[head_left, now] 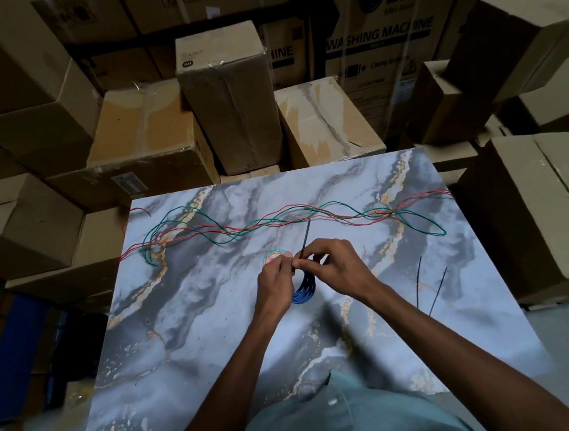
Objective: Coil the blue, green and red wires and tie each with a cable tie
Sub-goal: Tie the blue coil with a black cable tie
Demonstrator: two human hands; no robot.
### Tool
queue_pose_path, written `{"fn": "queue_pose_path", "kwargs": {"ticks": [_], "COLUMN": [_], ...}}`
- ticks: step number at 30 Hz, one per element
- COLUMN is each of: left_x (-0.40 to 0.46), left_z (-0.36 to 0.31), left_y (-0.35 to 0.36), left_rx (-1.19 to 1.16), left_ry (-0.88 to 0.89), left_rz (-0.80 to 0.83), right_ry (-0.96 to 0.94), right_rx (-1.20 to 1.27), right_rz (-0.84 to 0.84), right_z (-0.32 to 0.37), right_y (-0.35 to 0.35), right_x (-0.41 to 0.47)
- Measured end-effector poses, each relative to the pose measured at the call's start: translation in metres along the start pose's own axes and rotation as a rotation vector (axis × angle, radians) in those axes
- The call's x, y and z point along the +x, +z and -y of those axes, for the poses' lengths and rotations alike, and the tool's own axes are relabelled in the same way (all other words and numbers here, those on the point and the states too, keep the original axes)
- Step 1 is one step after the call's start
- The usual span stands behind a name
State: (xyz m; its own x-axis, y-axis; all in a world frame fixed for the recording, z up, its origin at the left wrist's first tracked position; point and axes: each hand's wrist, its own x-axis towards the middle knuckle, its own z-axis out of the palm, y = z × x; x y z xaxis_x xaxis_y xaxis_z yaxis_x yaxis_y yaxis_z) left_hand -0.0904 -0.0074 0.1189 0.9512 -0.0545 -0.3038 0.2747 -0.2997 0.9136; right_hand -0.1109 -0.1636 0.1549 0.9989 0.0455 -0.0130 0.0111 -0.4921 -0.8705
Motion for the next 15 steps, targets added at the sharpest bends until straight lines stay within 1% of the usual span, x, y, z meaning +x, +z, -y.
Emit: {"fn": "queue_pose_path", "kwargs": {"ticks": [4,7,10,12,15], "left_x": [-0.002,-0.007,-0.01,-0.009,-0.007], "left_z": [0.0,-0.001,-0.007,-0.01,-0.006], "left_y": [-0.003,-0.002,-0.002,-0.004,-0.008], "left_rx": [0.015,0.012,-0.119,-0.174,-0.197], "left_ry": [0.025,0.031,0.027,0.038,0.039], "left_rz": [0.013,0.044,0.103,0.109,0.054], "right_ry": [0.056,0.147,0.23,0.232,0.209], "right_rx": [0.005,0.012,0.056,0.061,0.074], "right_rz": [0.055,-0.046,-0.071,-0.063,-0.069], "right_z": [-0.002,-0.004,-0.007,-0.007,-0.003], "right_y": [-0.009,-0.015,-0.013,-0.011,-0.011], "right_x": [0.008,0.014,0.016,0.015,0.013]}}
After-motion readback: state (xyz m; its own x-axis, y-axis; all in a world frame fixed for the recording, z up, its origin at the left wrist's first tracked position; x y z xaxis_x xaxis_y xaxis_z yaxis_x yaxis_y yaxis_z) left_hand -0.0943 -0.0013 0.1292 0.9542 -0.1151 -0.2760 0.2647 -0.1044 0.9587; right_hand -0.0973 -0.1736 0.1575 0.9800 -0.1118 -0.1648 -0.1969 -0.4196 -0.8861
